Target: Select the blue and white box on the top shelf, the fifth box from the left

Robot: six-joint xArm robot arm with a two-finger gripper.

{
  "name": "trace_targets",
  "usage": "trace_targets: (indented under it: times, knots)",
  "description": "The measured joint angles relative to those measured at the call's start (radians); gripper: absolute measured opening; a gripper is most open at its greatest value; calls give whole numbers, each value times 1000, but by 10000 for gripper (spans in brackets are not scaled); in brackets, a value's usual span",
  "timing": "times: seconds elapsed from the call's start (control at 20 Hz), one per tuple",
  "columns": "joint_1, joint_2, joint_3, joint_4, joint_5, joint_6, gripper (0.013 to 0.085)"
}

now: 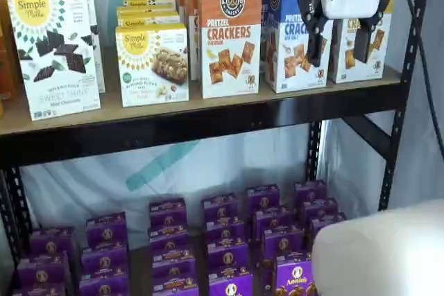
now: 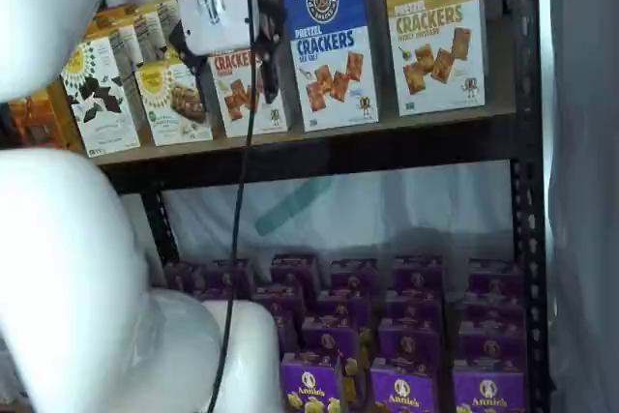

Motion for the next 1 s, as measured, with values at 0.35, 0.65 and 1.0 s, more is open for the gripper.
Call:
trace_targets:
  times: [0.35,0.65,1.0]
  knots:
    - [-32,9,-5,39,12,-16,850]
    - [9,4,14,0,-43,8,850]
    - [8,64,-21,-13,-122,2,850]
